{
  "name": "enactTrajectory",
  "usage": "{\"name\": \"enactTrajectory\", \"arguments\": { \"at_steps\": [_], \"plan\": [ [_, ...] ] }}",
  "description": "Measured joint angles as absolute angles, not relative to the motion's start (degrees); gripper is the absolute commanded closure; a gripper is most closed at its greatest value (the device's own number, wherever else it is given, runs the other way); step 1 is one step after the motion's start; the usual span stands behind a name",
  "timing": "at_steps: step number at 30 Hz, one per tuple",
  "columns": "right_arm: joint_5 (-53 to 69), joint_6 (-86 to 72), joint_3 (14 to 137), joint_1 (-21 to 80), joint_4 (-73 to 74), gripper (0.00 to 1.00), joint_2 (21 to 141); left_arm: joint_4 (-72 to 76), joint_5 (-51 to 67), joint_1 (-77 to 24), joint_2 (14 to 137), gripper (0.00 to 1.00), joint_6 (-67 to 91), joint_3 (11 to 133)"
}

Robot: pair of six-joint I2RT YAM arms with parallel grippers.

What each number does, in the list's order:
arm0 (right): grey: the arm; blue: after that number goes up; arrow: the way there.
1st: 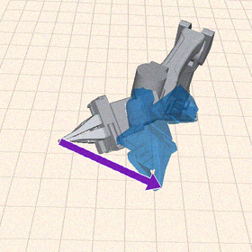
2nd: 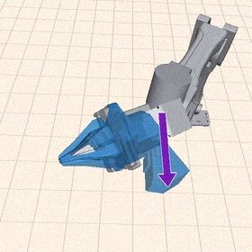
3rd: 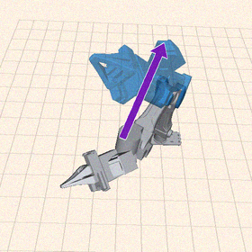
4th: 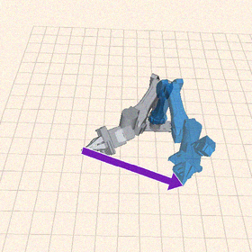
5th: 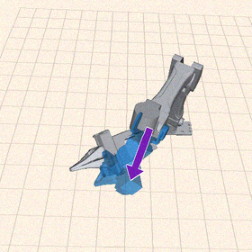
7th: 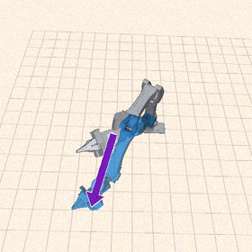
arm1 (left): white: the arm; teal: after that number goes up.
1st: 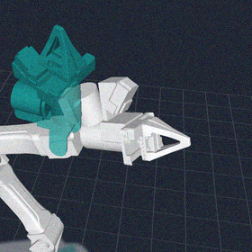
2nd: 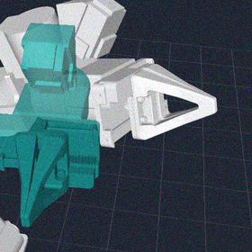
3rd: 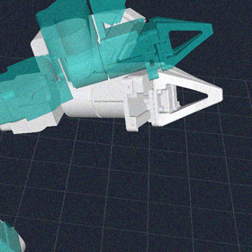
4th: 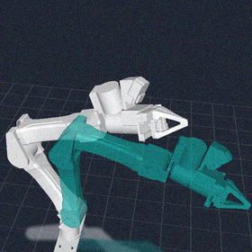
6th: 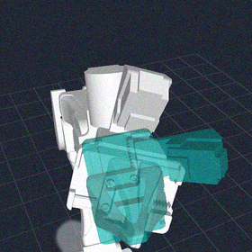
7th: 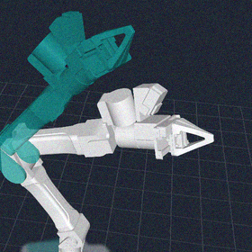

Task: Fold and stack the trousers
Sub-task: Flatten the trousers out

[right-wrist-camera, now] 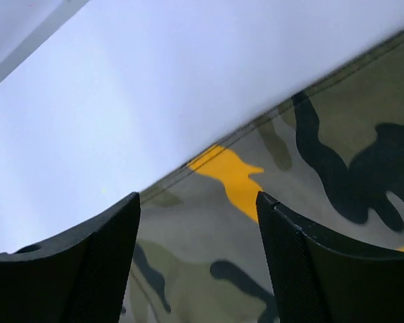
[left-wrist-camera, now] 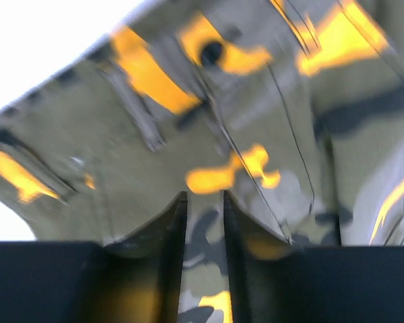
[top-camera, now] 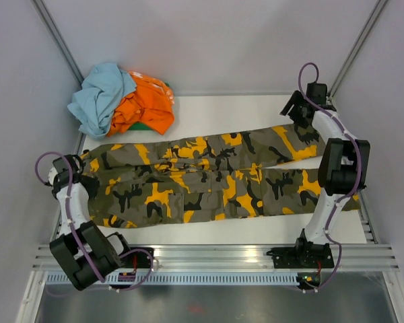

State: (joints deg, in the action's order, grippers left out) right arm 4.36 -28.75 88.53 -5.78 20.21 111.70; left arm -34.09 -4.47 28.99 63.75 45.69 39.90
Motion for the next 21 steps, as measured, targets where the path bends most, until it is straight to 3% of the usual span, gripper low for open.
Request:
{"name": "enactTrajectory", "arguments": {
  "at_steps": [5, 6, 8, 9, 12, 15, 21],
  "plan": [
    [4.1, -28.5, 91.7, -5.8, 19.9, 0.36, 120.3, -32.3, -2.9, 34.3, 66.8, 0.91, 44.4, 41.3],
    [3.7, -28.3, 91.5, -5.8, 20.2, 0.47, 121.4, -31.4, -2.2, 34.4, 67.4, 0.97, 44.2, 41.7],
    [2.8, -27.9, 90.8, -5.8, 20.3, 0.62, 122.7, -29.0, -0.7, 34.4, 68.6, 0.98, 43.6, 42.7],
    [2.5, -27.8, 90.4, -5.9, 20.4, 0.75, 122.9, -28.1, 0.0, 34.4, 69.6, 0.98, 43.5, 43.6],
    [1.9, -28.5, 89.0, -6.7, 20.0, 0.90, 123.0, -24.7, 1.7, 34.4, 74.8, 0.98, 43.3, 47.4],
    [2.5, -29.8, 86.2, -8.5, 17.5, 0.99, 122.5, -21.8, 3.4, 34.4, 80.4, 0.98, 43.1, 50.7],
    [4.3, -32.4, 79.5, -12.4, 11.2, 1.00, 119.6, -17.8, 4.9, 33.8, 88.8, 0.98, 43.1, 53.5]
  ]
}}
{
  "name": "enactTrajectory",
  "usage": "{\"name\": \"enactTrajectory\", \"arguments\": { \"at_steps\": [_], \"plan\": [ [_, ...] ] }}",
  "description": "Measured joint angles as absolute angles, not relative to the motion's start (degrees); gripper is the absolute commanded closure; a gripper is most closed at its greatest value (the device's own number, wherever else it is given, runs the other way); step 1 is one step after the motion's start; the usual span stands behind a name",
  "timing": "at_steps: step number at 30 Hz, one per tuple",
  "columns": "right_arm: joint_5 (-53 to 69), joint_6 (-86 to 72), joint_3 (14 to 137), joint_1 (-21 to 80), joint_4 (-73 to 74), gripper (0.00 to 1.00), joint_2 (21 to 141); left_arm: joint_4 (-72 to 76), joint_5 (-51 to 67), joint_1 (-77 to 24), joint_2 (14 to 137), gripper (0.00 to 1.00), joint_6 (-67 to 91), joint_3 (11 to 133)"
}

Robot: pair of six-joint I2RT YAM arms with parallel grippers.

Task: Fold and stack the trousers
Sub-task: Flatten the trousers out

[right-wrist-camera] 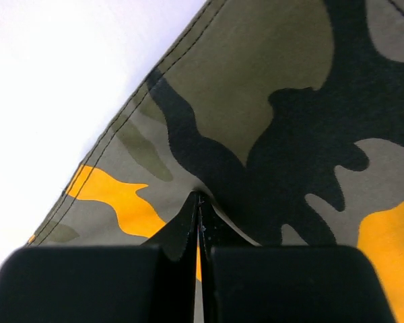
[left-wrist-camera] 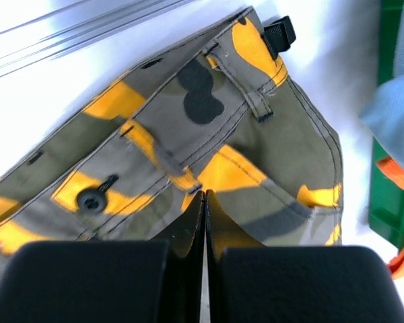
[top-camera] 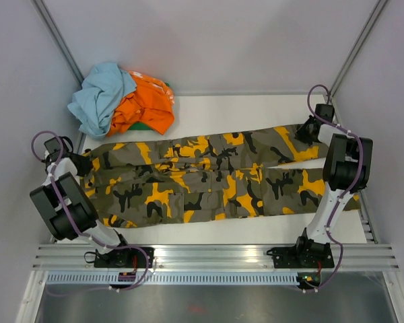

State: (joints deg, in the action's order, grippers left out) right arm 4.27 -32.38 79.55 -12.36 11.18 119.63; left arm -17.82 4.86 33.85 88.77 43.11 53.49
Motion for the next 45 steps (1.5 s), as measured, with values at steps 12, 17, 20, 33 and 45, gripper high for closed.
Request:
{"name": "enactTrajectory", "arguments": {
  "at_steps": [12, 17, 20, 33, 45],
  "plan": [
    [2.3, -33.3, 71.1, -13.2, 5.6, 1.00, 114.9, -17.8, -1.0, 24.5, 103.6, 0.98, 43.7, 65.6],
    [2.2, -33.3, 67.9, -14.5, 4.3, 1.00, 112.9, -20.0, -1.7, 24.8, 110.3, 0.98, 44.5, 70.7],
    [2.2, -33.3, 67.4, -14.7, 3.7, 1.00, 112.7, -21.1, -1.6, 24.6, 112.3, 0.98, 45.3, 73.8],
    [2.3, -33.8, 70.3, -15.0, 4.5, 1.00, 114.5, -27.2, -3.9, 20.2, 123.0, 0.98, 46.4, 89.9],
    [3.2, -34.7, 72.2, -15.5, 4.1, 0.97, 116.0, -31.3, -4.4, 20.2, 122.8, 0.96, 43.3, 92.9]
  ]
}}
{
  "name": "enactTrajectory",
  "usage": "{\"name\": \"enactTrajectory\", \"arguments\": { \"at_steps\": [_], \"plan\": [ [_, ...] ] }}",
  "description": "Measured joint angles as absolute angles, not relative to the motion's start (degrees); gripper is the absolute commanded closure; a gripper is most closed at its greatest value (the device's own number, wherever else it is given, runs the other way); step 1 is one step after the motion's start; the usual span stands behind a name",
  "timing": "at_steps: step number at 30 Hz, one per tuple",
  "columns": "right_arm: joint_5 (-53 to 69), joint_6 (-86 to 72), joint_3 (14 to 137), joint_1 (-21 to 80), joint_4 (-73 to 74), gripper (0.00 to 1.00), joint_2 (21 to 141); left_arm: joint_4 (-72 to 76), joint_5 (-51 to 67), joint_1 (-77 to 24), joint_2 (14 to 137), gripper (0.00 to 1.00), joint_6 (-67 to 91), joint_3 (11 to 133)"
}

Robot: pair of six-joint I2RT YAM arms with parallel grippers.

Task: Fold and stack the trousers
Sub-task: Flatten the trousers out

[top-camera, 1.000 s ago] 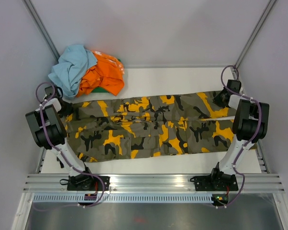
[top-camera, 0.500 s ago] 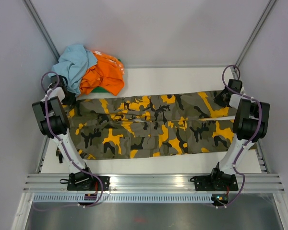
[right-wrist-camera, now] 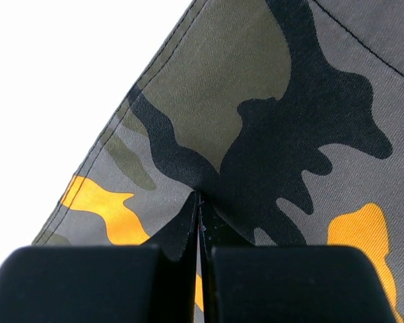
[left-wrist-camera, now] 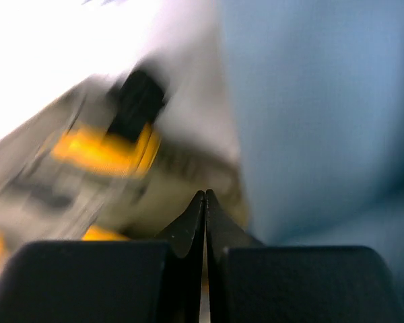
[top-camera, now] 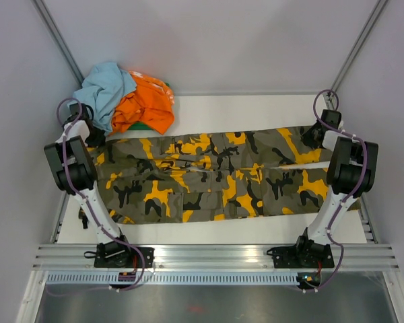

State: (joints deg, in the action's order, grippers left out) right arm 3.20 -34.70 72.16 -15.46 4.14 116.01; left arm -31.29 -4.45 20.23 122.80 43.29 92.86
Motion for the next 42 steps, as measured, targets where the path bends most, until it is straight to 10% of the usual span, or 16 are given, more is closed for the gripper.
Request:
{"name": "enactTrajectory", "arguments": {
  "at_steps": [4, 17, 42],
  "plan": [
    [3.2, -33.7, 71.3, -15.5, 4.6, 0.95, 115.1, -28.2, -5.0, 20.1, 112.2, 0.68, 42.0, 83.1],
    [4.6, -33.0, 71.0, -15.5, 4.7, 0.95, 115.0, -23.5, -5.8, 19.8, 106.9, 0.50, 42.4, 73.5],
    [3.6, -33.2, 75.3, -15.1, 5.0, 0.86, 118.0, -25.4, -8.1, 17.6, 121.2, 0.68, 42.5, 87.5]
  ]
}}
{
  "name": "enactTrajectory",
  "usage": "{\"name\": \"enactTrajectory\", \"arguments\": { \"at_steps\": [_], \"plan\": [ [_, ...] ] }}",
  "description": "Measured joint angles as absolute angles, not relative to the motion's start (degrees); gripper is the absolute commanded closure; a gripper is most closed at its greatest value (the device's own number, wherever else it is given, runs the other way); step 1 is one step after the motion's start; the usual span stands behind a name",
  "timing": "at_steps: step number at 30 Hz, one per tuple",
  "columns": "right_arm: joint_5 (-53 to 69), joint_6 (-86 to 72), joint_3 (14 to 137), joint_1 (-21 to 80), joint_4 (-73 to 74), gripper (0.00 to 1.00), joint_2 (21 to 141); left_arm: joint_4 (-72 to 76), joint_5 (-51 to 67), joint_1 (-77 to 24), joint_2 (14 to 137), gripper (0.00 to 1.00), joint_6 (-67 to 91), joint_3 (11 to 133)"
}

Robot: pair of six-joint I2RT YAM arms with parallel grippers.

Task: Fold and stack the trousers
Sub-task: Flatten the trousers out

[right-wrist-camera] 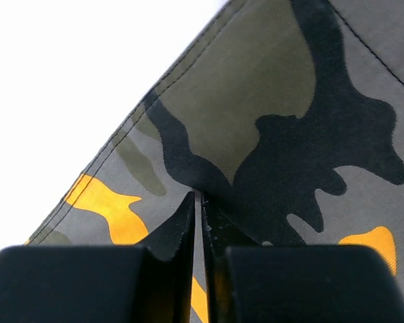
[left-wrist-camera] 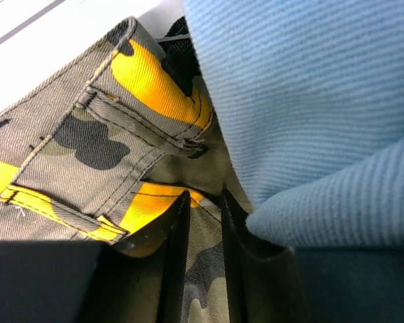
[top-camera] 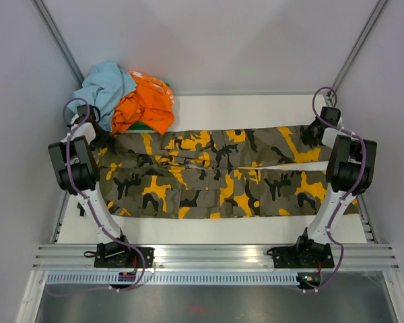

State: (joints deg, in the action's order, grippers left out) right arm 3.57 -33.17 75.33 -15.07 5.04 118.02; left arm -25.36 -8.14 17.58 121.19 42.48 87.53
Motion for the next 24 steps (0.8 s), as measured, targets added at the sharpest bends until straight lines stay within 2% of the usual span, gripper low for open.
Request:
{"name": "enactTrajectory", "arguments": {
  "at_steps": [2, 3, 5, 6, 9, 12, 14, 15, 20, 24],
  "plan": [
    [3.5, -32.7, 75.4, -14.8, 5.2, 0.80, 117.9, -23.4, -8.2, 17.5, 119.9, 0.68, 42.3, 85.4],
    [3.4, -32.2, 75.5, -14.6, 5.4, 0.72, 117.7, -22.9, -8.2, 17.5, 118.8, 0.61, 41.8, 83.8],
    [3.2, -30.6, 75.5, -14.1, 6.9, 0.62, 116.9, -22.6, -7.8, 17.3, 115.9, 0.51, 40.4, 80.3],
    [3.2, -29.6, 75.5, -13.8, 8.7, 0.52, 115.9, -22.8, -7.2, 17.1, 113.6, 0.37, 39.4, 78.4],
    [3.3, -27.1, 75.5, -13.2, 12.7, 0.34, 111.4, -24.7, -4.3, 16.3, 104.5, 0.11, 36.7, 73.6],
    [3.8, -24.8, 75.4, -12.5, 15.5, 0.20, 103.0, -26.4, -2.6, 15.8, 92.0, 0.00, 35.4, 70.3],
    [4.0, -23.7, 74.7, -12.0, 16.0, 0.06, 95.5, -27.2, -2.4, 15.6, 81.1, 0.00, 35.3, 67.6],
    [4.1, -23.4, 73.9, -11.8, 16.3, 0.02, 91.5, -27.8, -2.5, 15.6, 76.9, 0.00, 35.4, 66.7],
    [5.8, -22.7, 65.4, -11.6, 16.3, 0.02, 71.4, -32.4, -5.7, 16.5, 58.4, 0.00, 40.6, 57.5],
    [11.2, -24.8, 57.0, -12.1, 17.3, 0.02, 62.8, -38.9, -7.0, 18.3, 51.8, 0.00, 47.7, 45.7]
  ]
}}
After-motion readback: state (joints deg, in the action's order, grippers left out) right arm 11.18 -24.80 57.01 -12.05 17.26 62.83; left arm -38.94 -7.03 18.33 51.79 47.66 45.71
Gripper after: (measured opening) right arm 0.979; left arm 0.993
